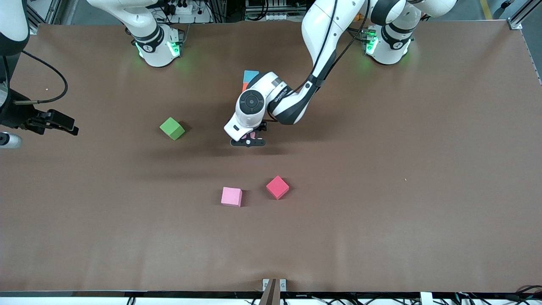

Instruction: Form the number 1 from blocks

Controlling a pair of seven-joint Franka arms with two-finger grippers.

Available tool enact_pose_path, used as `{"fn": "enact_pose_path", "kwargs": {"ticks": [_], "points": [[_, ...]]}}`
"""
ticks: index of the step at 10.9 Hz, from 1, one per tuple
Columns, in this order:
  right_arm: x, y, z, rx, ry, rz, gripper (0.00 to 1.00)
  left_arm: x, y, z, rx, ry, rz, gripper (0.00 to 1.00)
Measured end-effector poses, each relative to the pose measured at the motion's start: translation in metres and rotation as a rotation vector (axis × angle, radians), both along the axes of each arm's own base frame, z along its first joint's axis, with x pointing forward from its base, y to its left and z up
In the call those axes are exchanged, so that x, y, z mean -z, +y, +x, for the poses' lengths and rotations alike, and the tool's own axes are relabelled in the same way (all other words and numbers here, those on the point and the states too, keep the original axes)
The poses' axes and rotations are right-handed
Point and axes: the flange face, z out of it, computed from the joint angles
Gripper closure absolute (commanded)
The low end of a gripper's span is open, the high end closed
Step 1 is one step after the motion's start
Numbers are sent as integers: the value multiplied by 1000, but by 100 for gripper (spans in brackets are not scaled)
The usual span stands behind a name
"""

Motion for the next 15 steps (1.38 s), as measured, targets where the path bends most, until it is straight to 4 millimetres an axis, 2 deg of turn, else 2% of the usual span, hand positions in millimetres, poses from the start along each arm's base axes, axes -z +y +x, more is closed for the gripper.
{"fn": "enact_pose_path", "kwargs": {"ticks": [4,8,9,11,12,14,15], "points": [[0,0,0,0,1,0,0,-11,0,9,-18,-24,-13,0],[0,-1,0,2,1,0,0,-40,2,19,-54,-59,-19,0],[0,-1,0,2,1,0,0,-51,10,27,-66,-77,10,0],[0,-1,0,2,0,0,0,-83,42,58,-100,-103,81,0],[-1,-1,0,2,-3,0,0,-103,66,80,-136,-117,108,0],[-8,-2,0,4,-16,-1,0,-142,125,128,-231,-137,141,0],[-13,-3,-2,6,-25,0,0,-155,159,152,-281,-147,150,0]]}}
